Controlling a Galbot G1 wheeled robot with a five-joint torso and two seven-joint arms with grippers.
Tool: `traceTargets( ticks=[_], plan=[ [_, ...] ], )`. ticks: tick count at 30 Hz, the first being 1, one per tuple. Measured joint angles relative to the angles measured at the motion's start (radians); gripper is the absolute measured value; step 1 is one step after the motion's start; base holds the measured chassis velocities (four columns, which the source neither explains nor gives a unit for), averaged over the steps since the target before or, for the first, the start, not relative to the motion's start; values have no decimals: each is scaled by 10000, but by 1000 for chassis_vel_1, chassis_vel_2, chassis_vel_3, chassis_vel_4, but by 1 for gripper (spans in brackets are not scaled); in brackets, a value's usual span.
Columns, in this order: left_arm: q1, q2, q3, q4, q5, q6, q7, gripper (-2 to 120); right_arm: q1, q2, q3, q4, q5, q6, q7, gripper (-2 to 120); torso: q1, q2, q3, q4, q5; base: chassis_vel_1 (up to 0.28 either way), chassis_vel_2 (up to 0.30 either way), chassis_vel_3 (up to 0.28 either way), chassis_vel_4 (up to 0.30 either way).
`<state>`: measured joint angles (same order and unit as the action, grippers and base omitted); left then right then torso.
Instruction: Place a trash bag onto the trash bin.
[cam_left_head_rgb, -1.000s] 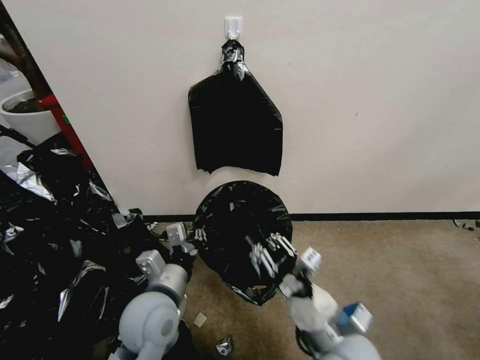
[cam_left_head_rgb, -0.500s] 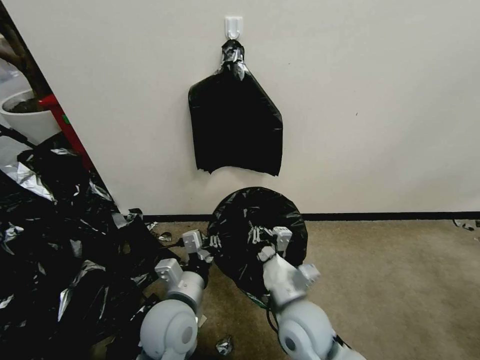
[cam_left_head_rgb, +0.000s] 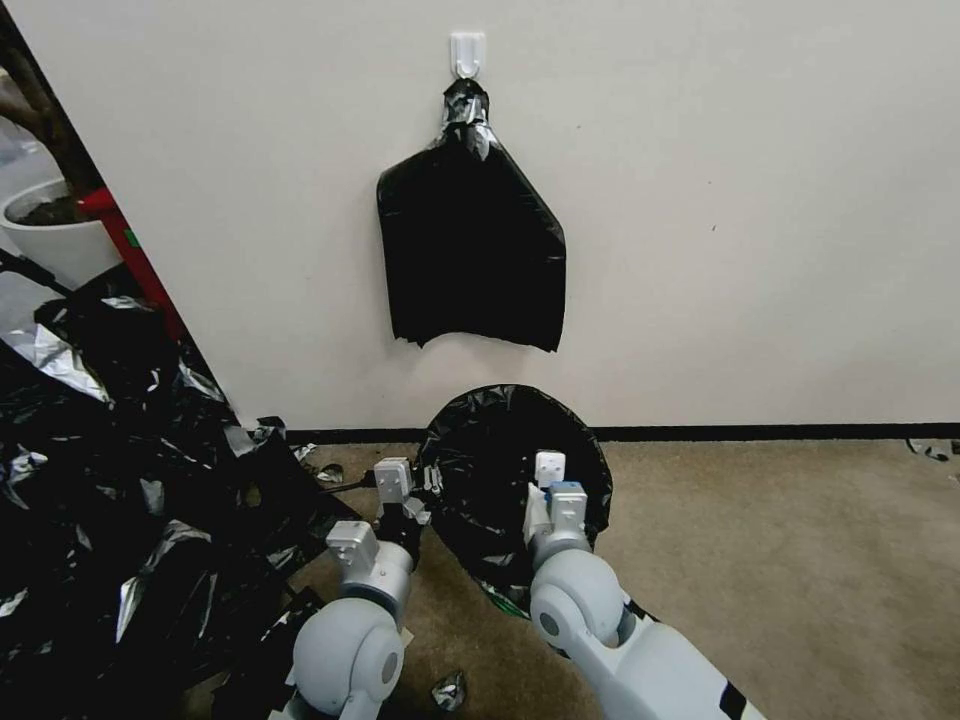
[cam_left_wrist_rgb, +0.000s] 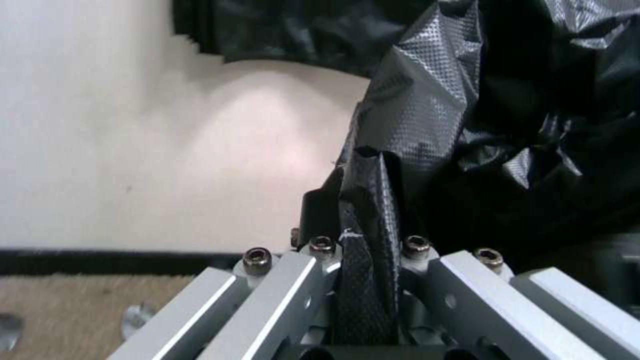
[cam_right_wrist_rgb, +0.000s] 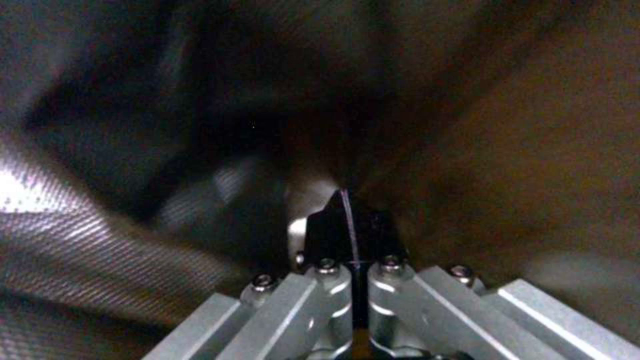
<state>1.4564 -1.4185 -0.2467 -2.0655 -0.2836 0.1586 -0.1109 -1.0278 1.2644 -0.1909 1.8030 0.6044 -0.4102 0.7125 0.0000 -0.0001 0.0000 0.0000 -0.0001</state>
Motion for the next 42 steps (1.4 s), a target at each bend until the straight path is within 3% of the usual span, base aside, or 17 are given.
traceTargets(
  ticks=[3,14,26,30,32,33,35,36,38,39,41,42],
  plan=[
    [85,7,192,110,305,-341,269,3,364,19,-216,-354,410,-250,-3,0,0,0,0,0,1,0,0,0,0],
    [283,-3,450,49,319,-414,377,3,909,31,-341,-1250,399,-621,334,0,0,0,0,0,1,0,0,0,0],
    [375,31,457,-423,226,201,273,3,244,-326,-130,-858,-2138,-865,149,0,0,0,-1,-1,1,0,0,0,0],
    [377,22,428,-440,230,434,67,3,-201,-406,117,-328,-2775,-702,-575,0,0,0,-1,-1,2,0,0,0,0],
    [321,23,317,-353,226,953,-360,3,-1057,-667,490,556,-3232,-27,-2027,12,0,0,-1,2,4,0,0,0,0],
    [321,23,317,-353,226,953,-360,3,-1057,-667,490,556,-3232,-27,-2027,12,0,0,-1,2,4,0,0,0,0],
    [204,23,262,-185,129,1535,-854,3,-1847,-1050,941,1280,-3859,1021,-3603,22,0,0,-1,-2,-1,0,0,0,0],
    [204,23,262,-185,129,1535,-854,3,-1847,-1050,941,1280,-3859,1021,-3603,22,0,0,-1,-2,-1,0,0,0,0],
    [32,22,175,-64,-286,2249,-1514,3,-2646,-1387,1458,1868,-4681,2562,-5405,32,0,1,-2,0,3,0,0,0,0],
    [32,22,175,-64,-286,2249,-1514,3,-2646,-1387,1458,1868,-4681,2562,-5405,32,0,1,-2,0,3,0,0,0,0],
    [-269,-3,56,152,-1361,3150,-2449,3,-3363,-1509,2080,2359,-5286,4120,-6898,43,0,0,-2,-2,1,0,0,0,0],
    [-324,-7,20,211,-1576,3274,-2613,3,-3464,-1504,2195,2439,-5350,4404,-7098,45,0,1,-2,-2,1,0,0,0,0]
  ],
)
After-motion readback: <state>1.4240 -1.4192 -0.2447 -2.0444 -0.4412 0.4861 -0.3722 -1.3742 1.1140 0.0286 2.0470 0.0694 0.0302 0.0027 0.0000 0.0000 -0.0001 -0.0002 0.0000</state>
